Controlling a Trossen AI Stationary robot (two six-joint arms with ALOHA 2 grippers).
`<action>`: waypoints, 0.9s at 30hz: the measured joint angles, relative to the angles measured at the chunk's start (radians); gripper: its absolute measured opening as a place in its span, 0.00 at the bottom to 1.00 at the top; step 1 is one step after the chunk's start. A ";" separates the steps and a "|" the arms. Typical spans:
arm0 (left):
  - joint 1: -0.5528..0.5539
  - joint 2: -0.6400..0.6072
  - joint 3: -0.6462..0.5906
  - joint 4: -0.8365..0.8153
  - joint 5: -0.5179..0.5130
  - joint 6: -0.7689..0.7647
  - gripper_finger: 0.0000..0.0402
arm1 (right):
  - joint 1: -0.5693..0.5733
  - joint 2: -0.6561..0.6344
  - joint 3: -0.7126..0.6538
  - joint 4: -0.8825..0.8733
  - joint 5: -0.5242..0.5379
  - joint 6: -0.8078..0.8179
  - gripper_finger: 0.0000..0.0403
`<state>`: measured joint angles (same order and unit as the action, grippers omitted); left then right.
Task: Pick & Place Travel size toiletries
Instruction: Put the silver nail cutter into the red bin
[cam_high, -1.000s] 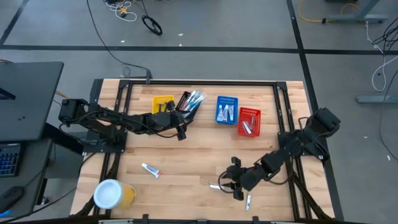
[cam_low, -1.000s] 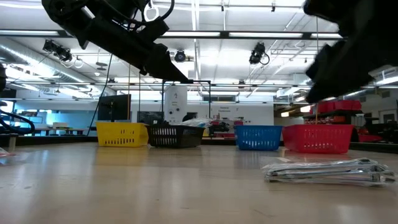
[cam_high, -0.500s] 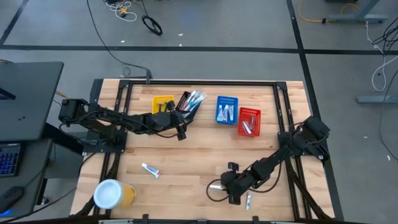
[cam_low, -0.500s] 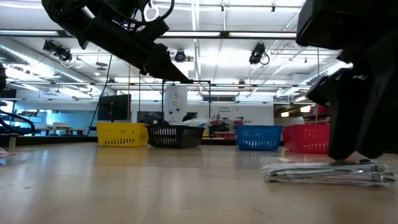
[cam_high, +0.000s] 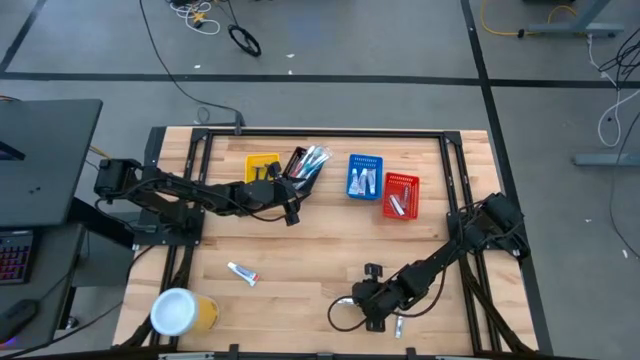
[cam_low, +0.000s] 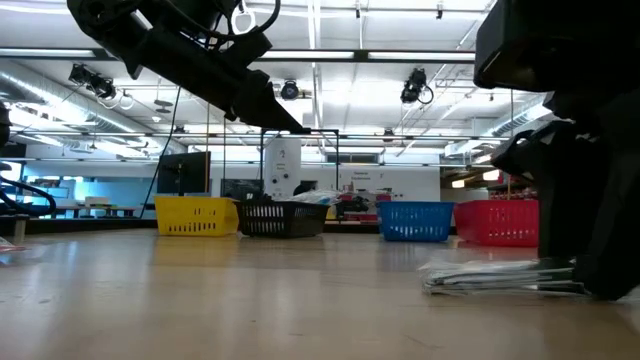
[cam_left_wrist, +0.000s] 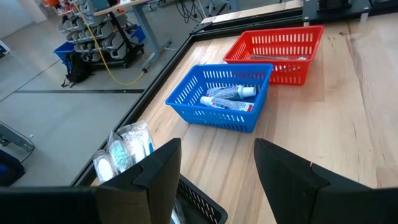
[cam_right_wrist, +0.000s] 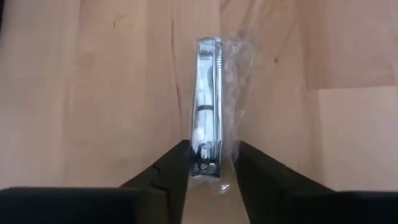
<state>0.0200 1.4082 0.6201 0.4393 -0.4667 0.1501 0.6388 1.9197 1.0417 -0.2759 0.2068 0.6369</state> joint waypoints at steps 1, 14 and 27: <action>0.000 0.000 0.000 0.000 0.000 0.000 0.53 | -0.001 0.000 0.000 -0.001 0.003 0.000 0.32; 0.000 0.000 0.000 0.000 0.000 0.000 0.53 | -0.014 -0.047 -0.010 0.013 0.019 0.010 0.16; 0.000 0.000 -0.001 0.005 0.000 -0.015 0.53 | -0.127 -0.305 -0.009 -0.433 0.321 0.097 0.16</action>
<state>0.0200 1.4082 0.6193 0.4438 -0.4667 0.1351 0.5120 1.6143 1.0328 -0.7087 0.5280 0.7336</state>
